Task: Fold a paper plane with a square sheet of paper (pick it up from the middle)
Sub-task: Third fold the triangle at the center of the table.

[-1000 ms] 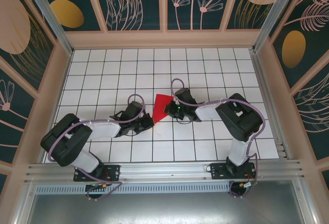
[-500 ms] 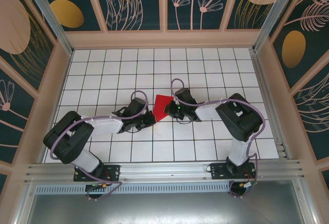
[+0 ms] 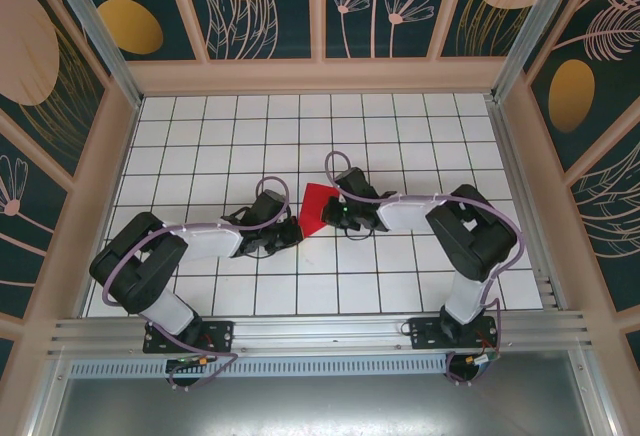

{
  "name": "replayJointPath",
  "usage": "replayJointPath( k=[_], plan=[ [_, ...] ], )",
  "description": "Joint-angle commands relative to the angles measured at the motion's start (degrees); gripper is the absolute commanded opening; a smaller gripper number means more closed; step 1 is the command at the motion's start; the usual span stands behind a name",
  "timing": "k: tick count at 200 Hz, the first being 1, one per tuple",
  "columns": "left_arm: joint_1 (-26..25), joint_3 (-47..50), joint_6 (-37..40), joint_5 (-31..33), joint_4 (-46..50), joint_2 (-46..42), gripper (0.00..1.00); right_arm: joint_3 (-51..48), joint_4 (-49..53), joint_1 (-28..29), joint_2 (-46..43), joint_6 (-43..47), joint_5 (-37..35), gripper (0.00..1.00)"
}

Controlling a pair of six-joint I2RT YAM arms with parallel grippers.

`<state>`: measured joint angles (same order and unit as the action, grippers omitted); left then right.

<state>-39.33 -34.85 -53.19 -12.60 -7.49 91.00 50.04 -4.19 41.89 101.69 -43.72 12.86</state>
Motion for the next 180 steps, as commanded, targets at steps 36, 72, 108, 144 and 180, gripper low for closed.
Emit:
replayJointPath(
  k=[36, 72, 108, 144, 180],
  plan=[
    [0.21, 0.48, 0.19, 0.75, 3.27, 2.51, 0.00, 1.38, -2.00, 4.58, -0.02, -1.46, 1.56, 0.00],
    [0.19, 0.56, 0.36, 0.60, 3.38, 2.42, 0.00, 2.09, -4.15, 5.05, 2.42, -2.46, 3.28, 0.00],
    [0.18, 0.66, 0.50, 0.34, 3.00, 2.51, 0.00, 2.13, -4.76, 5.31, 4.18, -2.69, 4.76, 0.00],
    [0.16, 1.08, 0.39, 1.41, 4.95, 2.60, 0.00, 0.82, -2.86, 4.45, 4.79, -3.23, 2.12, 0.00],
    [0.19, 3.52, 1.39, 1.65, 4.57, 2.36, 0.00, -6.49, -4.28, -2.27, 1.30, -3.90, 0.15, 0.00]
  ],
)
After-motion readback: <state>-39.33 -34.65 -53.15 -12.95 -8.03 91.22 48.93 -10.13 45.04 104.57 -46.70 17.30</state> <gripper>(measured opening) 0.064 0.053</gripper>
